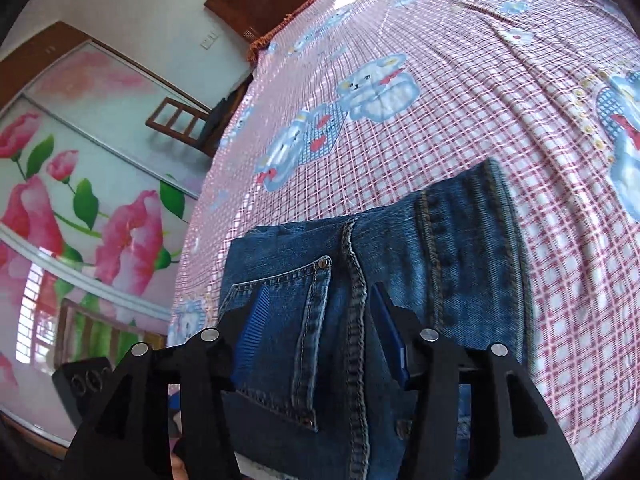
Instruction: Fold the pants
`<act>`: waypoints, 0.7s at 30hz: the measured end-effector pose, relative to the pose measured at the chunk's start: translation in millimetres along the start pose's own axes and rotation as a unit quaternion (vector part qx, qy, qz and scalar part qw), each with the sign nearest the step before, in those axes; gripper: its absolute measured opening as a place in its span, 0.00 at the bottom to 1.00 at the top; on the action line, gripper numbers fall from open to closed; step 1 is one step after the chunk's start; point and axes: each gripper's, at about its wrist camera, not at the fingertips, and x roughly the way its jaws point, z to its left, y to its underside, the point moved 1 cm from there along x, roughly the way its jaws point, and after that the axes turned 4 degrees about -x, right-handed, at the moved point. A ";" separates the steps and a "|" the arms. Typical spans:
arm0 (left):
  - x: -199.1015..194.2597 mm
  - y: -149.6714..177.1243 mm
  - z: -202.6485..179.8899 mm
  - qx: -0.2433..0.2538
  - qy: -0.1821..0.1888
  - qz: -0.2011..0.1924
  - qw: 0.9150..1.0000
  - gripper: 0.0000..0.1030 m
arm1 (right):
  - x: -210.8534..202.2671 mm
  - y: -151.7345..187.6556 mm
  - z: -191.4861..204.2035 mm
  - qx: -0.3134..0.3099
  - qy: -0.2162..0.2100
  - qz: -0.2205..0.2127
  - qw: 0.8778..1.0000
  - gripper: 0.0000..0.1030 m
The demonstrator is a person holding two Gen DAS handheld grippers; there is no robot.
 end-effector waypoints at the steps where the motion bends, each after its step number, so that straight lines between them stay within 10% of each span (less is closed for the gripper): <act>1: -3.6 -6.4 8.5 -0.011 0.016 0.000 1.000 0.98 | -10.9 3.4 -8.5 0.009 -0.010 -0.006 1.000 0.50; 12: 38.8 -22.6 58.0 -0.107 0.084 0.081 0.987 0.98 | -64.5 37.6 -84.8 0.098 -0.024 -0.038 0.994 0.50; 21: 65.7 -12.2 37.0 -0.057 0.062 0.129 0.988 0.98 | -68.0 45.7 -112.3 0.137 -0.043 -0.045 0.989 0.50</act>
